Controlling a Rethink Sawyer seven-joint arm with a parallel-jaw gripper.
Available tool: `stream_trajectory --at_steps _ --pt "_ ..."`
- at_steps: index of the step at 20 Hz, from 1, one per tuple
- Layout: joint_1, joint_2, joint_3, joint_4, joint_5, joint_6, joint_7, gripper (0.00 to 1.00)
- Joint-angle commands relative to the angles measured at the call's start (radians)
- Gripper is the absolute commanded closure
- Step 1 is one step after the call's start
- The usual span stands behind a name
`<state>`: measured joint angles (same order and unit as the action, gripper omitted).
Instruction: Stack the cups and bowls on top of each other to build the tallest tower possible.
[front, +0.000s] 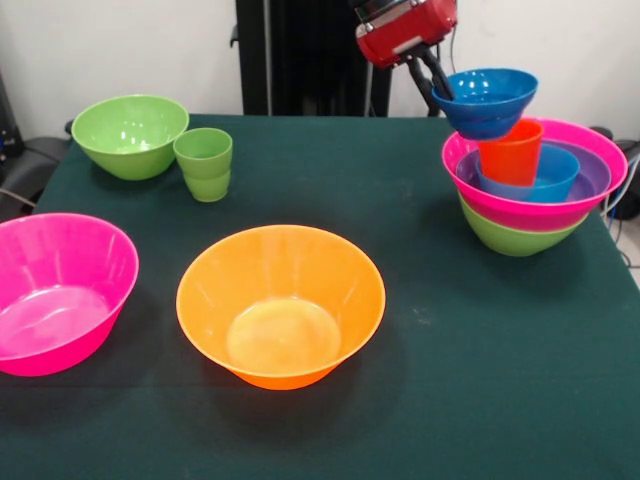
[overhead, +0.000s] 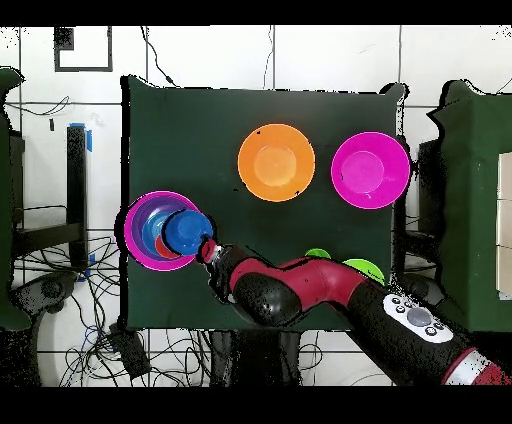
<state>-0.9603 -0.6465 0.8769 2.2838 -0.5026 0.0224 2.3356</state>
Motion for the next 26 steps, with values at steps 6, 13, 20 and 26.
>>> stream_trajectory --at_steps 6,13,20,26 --pt "0.064 0.052 0.012 -0.013 0.031 0.079 0.03 1.0" --pt "0.086 0.069 0.004 -0.015 0.033 0.061 0.042 1.0" --pt "0.107 0.12 -0.042 -0.061 -0.004 0.046 0.022 1.0" --pt "0.109 0.146 -0.059 -0.09 -0.027 0.041 0.005 1.0"
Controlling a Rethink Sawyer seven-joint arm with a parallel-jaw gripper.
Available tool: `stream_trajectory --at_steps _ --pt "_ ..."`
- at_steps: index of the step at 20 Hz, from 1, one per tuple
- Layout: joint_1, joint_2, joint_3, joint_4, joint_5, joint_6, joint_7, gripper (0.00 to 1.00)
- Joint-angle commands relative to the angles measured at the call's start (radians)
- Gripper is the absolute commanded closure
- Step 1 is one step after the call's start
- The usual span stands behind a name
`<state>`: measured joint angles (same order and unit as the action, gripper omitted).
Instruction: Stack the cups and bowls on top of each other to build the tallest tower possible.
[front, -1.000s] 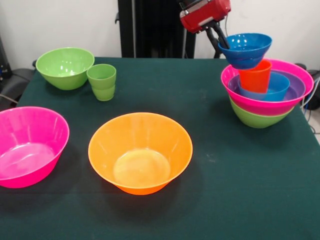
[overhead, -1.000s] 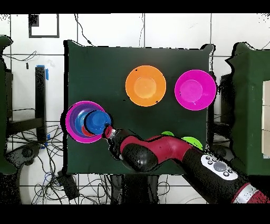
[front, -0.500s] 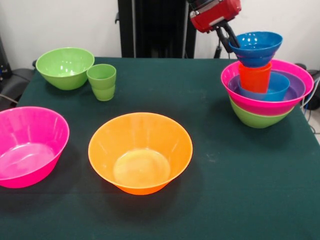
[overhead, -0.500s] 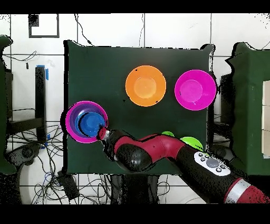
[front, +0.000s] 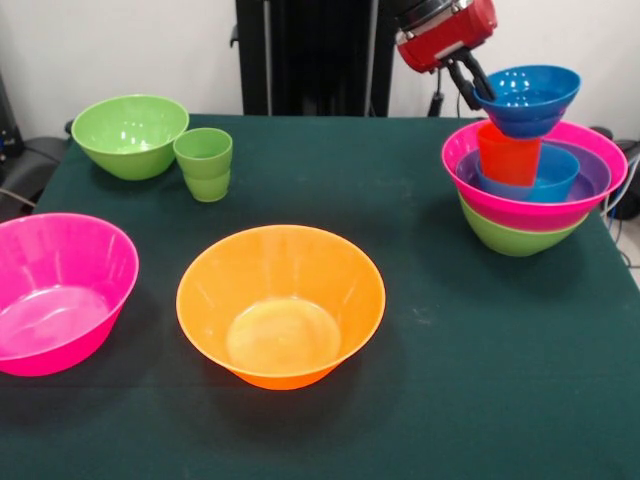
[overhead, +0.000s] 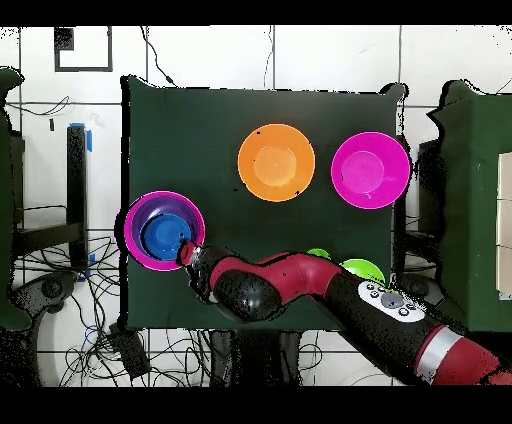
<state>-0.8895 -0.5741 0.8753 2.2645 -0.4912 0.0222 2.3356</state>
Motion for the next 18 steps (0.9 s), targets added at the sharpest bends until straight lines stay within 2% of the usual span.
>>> stream_trajectory --at_steps 1,18 --pt "0.037 0.073 -0.058 -0.072 -0.039 0.042 0.003 1.0" --pt "0.021 0.06 -0.059 -0.079 -0.047 0.05 -0.013 1.0"
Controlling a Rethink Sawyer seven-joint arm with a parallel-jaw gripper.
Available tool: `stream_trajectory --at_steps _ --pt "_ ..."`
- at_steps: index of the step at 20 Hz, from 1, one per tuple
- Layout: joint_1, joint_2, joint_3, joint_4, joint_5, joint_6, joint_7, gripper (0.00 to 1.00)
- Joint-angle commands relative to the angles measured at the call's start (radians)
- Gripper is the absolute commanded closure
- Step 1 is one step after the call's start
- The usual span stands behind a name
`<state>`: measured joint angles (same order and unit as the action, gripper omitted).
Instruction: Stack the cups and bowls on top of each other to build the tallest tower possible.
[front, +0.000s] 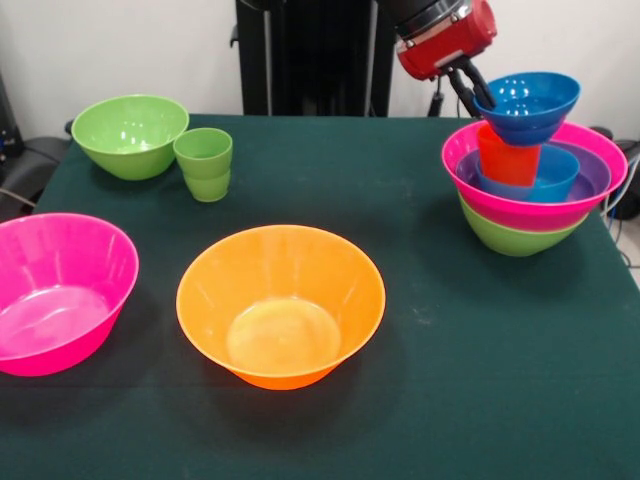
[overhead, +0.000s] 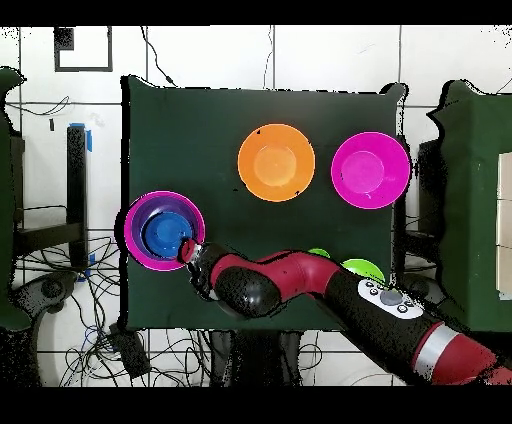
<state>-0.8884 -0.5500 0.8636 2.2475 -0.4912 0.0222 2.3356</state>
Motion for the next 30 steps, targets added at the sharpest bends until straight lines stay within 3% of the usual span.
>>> stream_trajectory --at_steps 1,17,18,22,25,30 --pt "0.018 0.036 -0.046 -0.062 -0.048 0.051 -0.015 1.0" --pt "0.025 0.031 -0.062 -0.071 -0.041 0.075 -0.016 1.0" --pt "0.024 0.029 -0.062 -0.068 -0.03 0.093 -0.016 0.0" --pt "0.044 -0.003 -0.09 -0.066 0.021 0.156 0.007 0.0" --pt "0.046 -0.013 -0.097 -0.063 0.0 0.112 0.016 0.0" --pt "0.047 -0.105 -0.097 -0.018 0.012 0.085 0.045 0.0"
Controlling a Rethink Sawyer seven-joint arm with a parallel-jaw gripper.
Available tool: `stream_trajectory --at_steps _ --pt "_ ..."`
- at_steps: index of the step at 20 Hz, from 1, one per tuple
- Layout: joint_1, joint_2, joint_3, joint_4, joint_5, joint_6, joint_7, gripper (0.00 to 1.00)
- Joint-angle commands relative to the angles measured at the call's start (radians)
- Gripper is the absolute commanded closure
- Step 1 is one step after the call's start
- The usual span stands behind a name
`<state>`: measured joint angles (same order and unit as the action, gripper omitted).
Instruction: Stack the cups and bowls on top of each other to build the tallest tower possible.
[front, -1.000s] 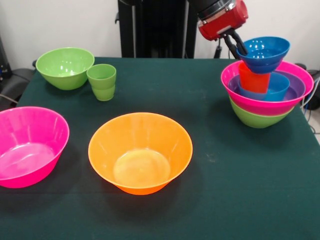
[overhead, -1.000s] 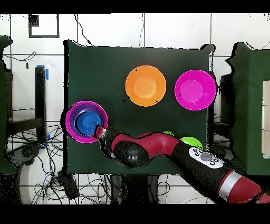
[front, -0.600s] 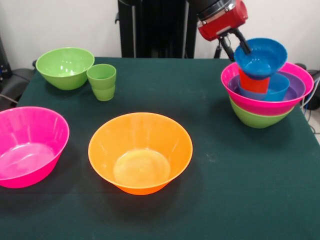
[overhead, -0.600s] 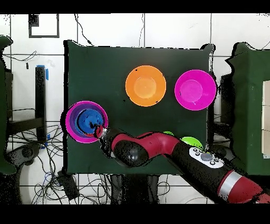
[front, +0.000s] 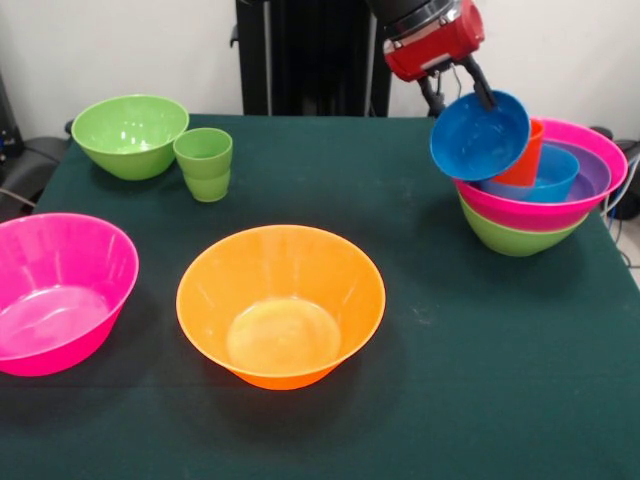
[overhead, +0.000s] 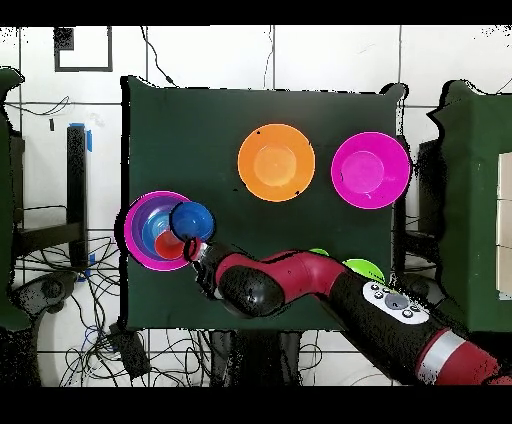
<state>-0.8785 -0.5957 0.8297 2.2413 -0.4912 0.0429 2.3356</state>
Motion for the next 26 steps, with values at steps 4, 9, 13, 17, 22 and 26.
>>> stream_trajectory --at_steps 4,9,13,17,22,26 --pt "0.02 -0.104 -0.045 0.019 0.029 0.071 0.052 0.0" --pt "0.028 -0.104 -0.046 0.031 0.032 0.052 0.068 0.0" --pt "0.05 -0.103 -0.056 0.045 0.035 0.021 0.094 0.0" --pt "0.077 -0.076 -0.079 0.041 0.028 -0.019 0.109 0.0" --pt "0.088 -0.07 -0.093 0.037 0.018 -0.034 0.107 0.0" --pt "0.08 -0.086 -0.085 0.045 0.023 -0.025 0.104 0.0"
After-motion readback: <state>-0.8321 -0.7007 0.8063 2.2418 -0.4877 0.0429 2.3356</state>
